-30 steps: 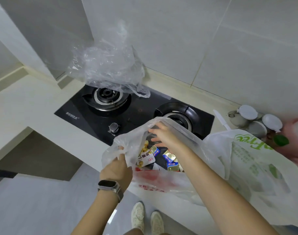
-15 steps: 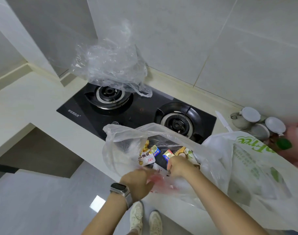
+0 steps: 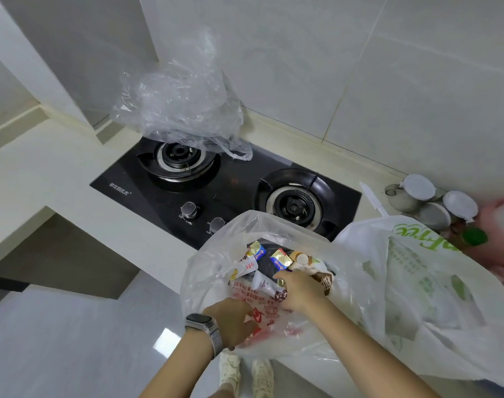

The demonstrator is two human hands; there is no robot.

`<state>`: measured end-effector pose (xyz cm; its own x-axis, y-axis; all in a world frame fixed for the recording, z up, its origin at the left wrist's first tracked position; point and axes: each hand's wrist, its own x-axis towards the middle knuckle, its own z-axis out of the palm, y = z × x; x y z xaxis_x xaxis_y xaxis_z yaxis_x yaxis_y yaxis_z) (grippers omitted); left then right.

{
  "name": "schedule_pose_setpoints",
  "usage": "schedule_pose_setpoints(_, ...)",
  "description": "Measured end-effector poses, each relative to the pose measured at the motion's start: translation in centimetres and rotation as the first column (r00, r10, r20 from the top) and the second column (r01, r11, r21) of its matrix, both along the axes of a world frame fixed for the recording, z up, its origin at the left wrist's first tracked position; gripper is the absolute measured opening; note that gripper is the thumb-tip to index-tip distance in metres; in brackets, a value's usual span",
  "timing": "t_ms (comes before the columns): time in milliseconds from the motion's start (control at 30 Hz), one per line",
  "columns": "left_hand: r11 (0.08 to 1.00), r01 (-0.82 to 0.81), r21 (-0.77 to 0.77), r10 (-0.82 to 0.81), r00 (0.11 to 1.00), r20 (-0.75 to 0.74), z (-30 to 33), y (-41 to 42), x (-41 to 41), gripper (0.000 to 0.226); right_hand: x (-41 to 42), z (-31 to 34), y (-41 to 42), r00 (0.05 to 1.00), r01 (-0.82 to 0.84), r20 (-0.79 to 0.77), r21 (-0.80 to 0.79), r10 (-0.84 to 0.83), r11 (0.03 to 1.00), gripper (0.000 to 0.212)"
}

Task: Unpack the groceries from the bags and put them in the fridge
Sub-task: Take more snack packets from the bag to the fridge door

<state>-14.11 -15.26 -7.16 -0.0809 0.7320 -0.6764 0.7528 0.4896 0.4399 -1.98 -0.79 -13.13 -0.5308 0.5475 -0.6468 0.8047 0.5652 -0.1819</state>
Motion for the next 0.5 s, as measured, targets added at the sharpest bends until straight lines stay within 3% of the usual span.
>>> schedule_pose_setpoints(67,0.995,-0.032,0.090,0.037,0.997,-0.063,0.1,0.1,0.0,0.038,0.1,-0.7,-1.0,1.000,-0.026,-0.007,0.079,0.027,0.997,0.056)
schedule_pose_setpoints(267,0.960,-0.164,0.229,0.174,0.984,-0.025,0.5,0.1,-0.2,0.033,-0.1,-1.3,-2.6,0.992,-0.077,-0.078,0.238,0.098,0.968,0.035)
schedule_pose_setpoints(367,0.948,-0.204,0.245,0.209,0.978,0.007,0.4,-0.4,-0.3,0.034,0.2,-0.6,-2.8,0.988,-0.068,-0.119,0.215,0.095,0.974,0.031)
schedule_pose_setpoints(500,0.943,-0.247,0.224,0.239,0.969,0.063,0.3,-1.0,-0.5,0.037,0.9,1.1,-3.5,0.925,0.124,-0.370,0.078,-0.087,0.989,0.026)
